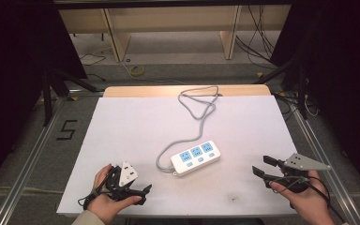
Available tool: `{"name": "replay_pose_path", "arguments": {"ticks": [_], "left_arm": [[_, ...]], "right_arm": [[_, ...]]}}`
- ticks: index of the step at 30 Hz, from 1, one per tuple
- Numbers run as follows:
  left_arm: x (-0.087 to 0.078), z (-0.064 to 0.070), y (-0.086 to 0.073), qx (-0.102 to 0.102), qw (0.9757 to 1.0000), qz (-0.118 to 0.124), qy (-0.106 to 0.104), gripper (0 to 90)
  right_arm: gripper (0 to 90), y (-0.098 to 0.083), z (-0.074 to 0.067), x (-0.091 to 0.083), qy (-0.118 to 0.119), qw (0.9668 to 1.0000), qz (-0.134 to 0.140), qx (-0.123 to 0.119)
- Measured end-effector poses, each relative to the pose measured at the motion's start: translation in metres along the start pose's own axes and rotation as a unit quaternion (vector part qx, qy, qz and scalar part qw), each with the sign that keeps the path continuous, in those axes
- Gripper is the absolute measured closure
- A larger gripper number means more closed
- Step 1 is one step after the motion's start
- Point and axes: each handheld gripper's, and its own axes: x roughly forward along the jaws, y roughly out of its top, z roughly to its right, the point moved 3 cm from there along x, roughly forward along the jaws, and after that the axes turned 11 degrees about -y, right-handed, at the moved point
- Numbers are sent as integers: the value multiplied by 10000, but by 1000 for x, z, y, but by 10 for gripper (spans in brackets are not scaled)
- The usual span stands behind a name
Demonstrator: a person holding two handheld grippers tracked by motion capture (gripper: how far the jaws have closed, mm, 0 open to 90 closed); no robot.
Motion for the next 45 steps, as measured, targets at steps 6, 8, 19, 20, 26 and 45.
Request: {"name": "replay_pose_path", "arguments": {"ticks": [6,8,19,20,26,45], "left_arm": [[-1,-2,0,-54,10000,24,69,100],[-2,-3,0,-72,9999,49,93,101],[-1,-5,0,-79,9998,25,165,115],[-1,-5,0,-62,9999,11,155,115],[-1,-6,0,-92,9998,46,173,116],[0,-8,1,-45,9998,37,179,118]], "right_arm": [[400,1,0,-3,-32,9999,99,4],[402,1,0,-2,-27,9999,103,14],[606,5,-4,-1,-10,9998,103,-148],[639,6,-4,-1,-5,9998,113,-158],[844,11,-8,-1,-84,9994,117,-317],[900,24,-18,11,11,9990,10,-440]]}}
